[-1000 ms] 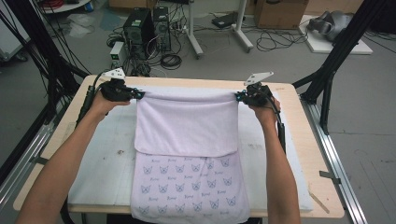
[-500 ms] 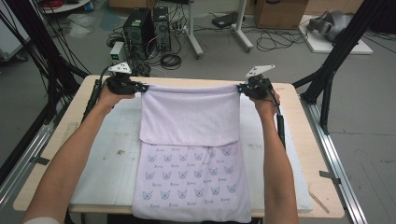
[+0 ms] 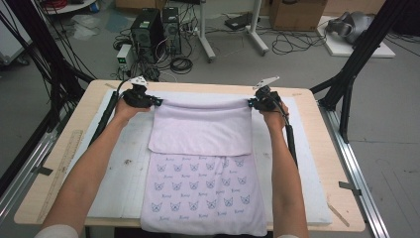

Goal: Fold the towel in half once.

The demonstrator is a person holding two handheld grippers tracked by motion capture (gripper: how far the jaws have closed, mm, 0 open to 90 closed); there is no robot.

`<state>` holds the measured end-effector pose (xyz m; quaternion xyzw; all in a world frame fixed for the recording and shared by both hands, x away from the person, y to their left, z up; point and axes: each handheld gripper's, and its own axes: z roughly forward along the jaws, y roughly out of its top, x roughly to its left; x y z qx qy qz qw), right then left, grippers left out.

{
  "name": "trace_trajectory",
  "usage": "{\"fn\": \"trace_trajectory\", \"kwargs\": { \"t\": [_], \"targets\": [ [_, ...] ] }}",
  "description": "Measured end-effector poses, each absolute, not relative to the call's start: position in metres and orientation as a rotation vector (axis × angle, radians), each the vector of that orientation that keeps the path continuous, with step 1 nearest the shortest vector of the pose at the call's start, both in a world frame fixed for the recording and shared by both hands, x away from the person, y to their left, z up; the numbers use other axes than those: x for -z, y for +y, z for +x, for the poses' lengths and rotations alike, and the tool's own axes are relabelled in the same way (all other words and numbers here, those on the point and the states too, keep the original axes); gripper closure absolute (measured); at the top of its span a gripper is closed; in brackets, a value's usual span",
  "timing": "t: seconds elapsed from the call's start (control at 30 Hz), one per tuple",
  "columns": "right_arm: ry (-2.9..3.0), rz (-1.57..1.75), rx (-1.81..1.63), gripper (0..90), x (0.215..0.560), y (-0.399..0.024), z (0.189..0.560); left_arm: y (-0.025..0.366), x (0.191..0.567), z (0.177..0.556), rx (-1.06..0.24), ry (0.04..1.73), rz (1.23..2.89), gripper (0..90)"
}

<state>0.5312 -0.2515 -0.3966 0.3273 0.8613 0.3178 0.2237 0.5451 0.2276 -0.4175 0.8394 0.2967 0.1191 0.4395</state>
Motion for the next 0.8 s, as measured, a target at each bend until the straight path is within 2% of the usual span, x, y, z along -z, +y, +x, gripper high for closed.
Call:
{"fn": "trace_trajectory", "kwargs": {
  "t": [0.07,0.13,0.3,0.37,0.4,0.47,0.57,0.63,0.7,0.8],
  "targets": [
    [2.38,0.922,-0.871,85.5,0.401,-0.252,0.531,0.227,0.422,0.546,-0.293,0.771,2.082,77.4],
    [2.386,0.952,-0.858,83.6,0.405,-0.252,0.531,0.228,0.425,0.545,-0.289,0.805,2.066,64.3],
    [2.374,1.016,-0.837,65.0,0.408,-0.252,0.531,0.234,0.429,0.541,-0.293,0.825,2.066,38.1],
    [2.35,1.038,-0.853,52.5,0.405,-0.254,0.529,0.237,0.426,0.539,-0.257,0.807,2.067,30.6],
    [2.351,1.058,-0.891,43.3,0.404,-0.256,0.529,0.239,0.423,0.538,-0.24,0.794,2.06,28.0],
    [2.339,1.062,-0.934,34.0,0.399,-0.258,0.526,0.239,0.417,0.534,-0.211,0.759,2.041,22.6],
    [2.328,1.04,-0.983,12.3,0.393,-0.258,0.52,0.238,0.406,0.527,-0.209,0.687,2.043,15.6],
    [2.346,1.018,-1.034,10.6,0.388,-0.258,0.514,0.236,0.396,0.519,-0.236,0.65,2.029,9.1],
    [2.379,0.98,-1.057,2.3,0.383,-0.256,0.508,0.237,0.389,0.511,-0.246,0.614,1.992,6.1],
    [2.407,0.913,-1.083,1.6,0.373,-0.254,0.498,0.238,0.381,0.501,-0.252,0.575,1.978,1.7]
  ]
}}
